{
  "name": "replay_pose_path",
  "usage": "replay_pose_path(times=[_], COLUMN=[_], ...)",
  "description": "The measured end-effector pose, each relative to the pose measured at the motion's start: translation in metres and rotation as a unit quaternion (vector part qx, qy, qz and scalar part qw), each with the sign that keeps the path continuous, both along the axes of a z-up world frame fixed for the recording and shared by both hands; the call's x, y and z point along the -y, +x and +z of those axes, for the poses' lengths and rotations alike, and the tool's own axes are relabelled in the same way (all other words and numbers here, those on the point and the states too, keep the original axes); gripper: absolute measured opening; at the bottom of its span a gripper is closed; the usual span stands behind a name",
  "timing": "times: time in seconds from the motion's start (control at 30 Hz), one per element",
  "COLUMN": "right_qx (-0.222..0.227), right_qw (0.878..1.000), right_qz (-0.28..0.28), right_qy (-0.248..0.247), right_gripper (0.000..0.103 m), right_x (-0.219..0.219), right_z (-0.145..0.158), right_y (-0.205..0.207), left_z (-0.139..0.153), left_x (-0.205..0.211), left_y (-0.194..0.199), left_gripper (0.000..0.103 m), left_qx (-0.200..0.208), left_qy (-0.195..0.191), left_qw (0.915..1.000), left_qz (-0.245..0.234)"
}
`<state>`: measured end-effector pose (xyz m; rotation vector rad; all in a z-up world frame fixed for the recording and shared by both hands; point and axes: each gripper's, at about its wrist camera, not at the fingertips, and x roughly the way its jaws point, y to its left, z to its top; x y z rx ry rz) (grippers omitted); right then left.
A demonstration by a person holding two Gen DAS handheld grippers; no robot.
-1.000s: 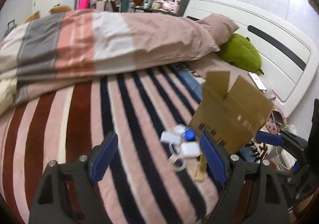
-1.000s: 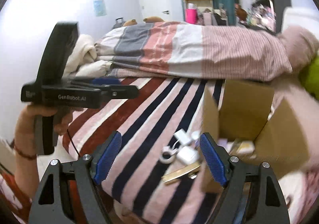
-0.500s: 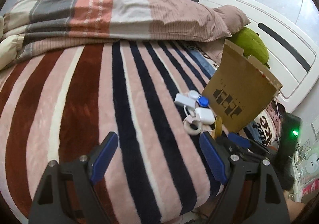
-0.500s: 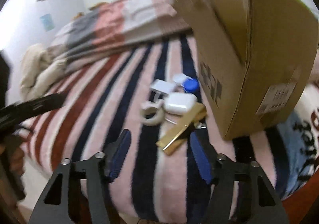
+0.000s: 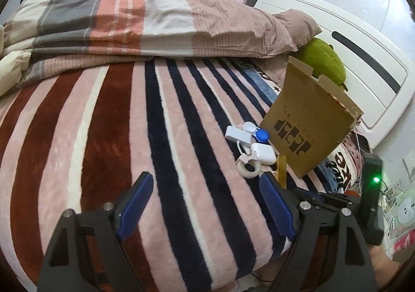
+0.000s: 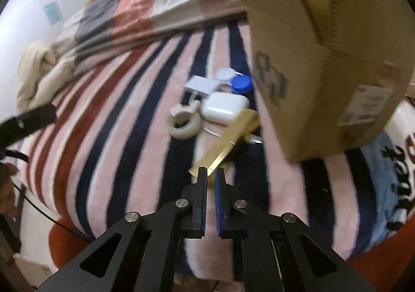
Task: Organize rigid objects
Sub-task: 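Lower the right tool onto the gold bar and close its fingers, then carry the gold bar into the cardboard box and open the right tool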
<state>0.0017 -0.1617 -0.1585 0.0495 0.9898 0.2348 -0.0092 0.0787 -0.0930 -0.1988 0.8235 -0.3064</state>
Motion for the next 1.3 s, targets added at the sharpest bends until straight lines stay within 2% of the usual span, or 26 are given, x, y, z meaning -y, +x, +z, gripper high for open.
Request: replay_pose_path(times=[0.03,0.1,0.13,0.17,0.23,0.33,0.4,0.47,0.53,0.6,0.67,0.77,0.83,0.97,1.1,1.13,1.2,1.27,1.3], right_qx=[-0.007,-0.026,-0.031,-0.027,-0.020,-0.020,-0.014,-0.015,-0.013,-0.006,-0.001,-0.004,-0.009,-0.033,-0.024,-0.025,-0.022,-0.015,-0.009], right_qw=[1.000,0.999,0.997,0.997,0.997,0.994,0.994,0.992,0.990,0.992,0.993,0.995,0.996,0.998,0.999,0.999,0.999,0.999,0.999], right_qz=[-0.010,-0.023,-0.032,-0.037,-0.048,-0.061,-0.073,-0.088,-0.100,-0.100,-0.093,-0.057,-0.031,0.022,0.029,0.033,0.036,0.034,0.036], right_qy=[0.001,0.035,0.058,0.065,0.062,0.088,0.076,0.088,0.094,0.077,0.075,0.079,0.081,0.043,0.008,0.006,-0.007,-0.027,-0.028], right_gripper=[0.003,0.006,0.013,0.025,0.035,0.035,0.037,0.039,0.039,0.036,0.025,0.016,0.014,0.014,0.015,0.020,0.021,0.014,0.013], right_x=[0.002,0.006,0.008,0.008,0.004,0.002,-0.002,-0.001,-0.002,-0.005,-0.007,-0.008,-0.008,-0.017,-0.027,-0.031,-0.034,-0.037,-0.035], right_z=[-0.002,-0.008,-0.010,-0.010,-0.012,-0.013,-0.015,-0.018,-0.020,-0.020,-0.017,-0.010,-0.005,-0.002,-0.007,-0.009,-0.016,-0.020,-0.020], right_y=[0.002,0.010,0.013,0.015,0.019,0.023,0.028,0.034,0.039,0.040,0.036,0.022,0.014,0.009,0.010,0.011,0.012,0.012,0.009], left_z=[0.001,0.003,0.004,0.004,0.004,0.005,0.005,0.006,0.007,0.007,0.007,0.007,0.008,0.009,0.009,0.009,0.009,0.009,0.009], left_x=[0.000,-0.001,-0.002,-0.003,-0.006,-0.011,-0.014,-0.014,-0.014,-0.014,-0.014,-0.014,-0.013,-0.010,-0.007,-0.007,-0.006,-0.005,-0.004], left_y=[-0.001,-0.002,-0.004,-0.005,-0.007,-0.009,-0.009,-0.010,-0.010,-0.011,-0.010,-0.008,-0.008,-0.008,-0.010,-0.010,-0.010,-0.010,-0.010], left_gripper=[0.082,0.082,0.082,0.082,0.082,0.082,0.082,0.082,0.082,0.082,0.082,0.082,0.082,0.082,0.082,0.082,0.082,0.082,0.082], left_qx=[0.001,0.003,0.003,0.003,0.001,0.001,0.001,0.004,0.005,0.005,0.005,0.004,0.005,0.008,0.006,0.005,0.004,0.001,0.000], left_qy=[0.000,0.002,0.004,0.005,0.007,0.009,0.008,0.009,0.009,0.010,0.010,0.009,0.008,0.007,0.014,0.014,0.013,0.011,0.010], left_qw=[1.0000,1.0000,1.0000,1.0000,0.9999,0.9998,0.9997,0.9997,0.9997,0.9997,0.9997,0.9997,0.9997,0.9998,0.9998,0.9998,0.9998,0.9999,0.9999], left_qz=[-0.002,0.001,0.004,0.006,0.012,0.019,0.023,0.024,0.023,0.023,0.023,0.023,0.021,0.016,0.014,0.014,0.013,0.009,0.006])
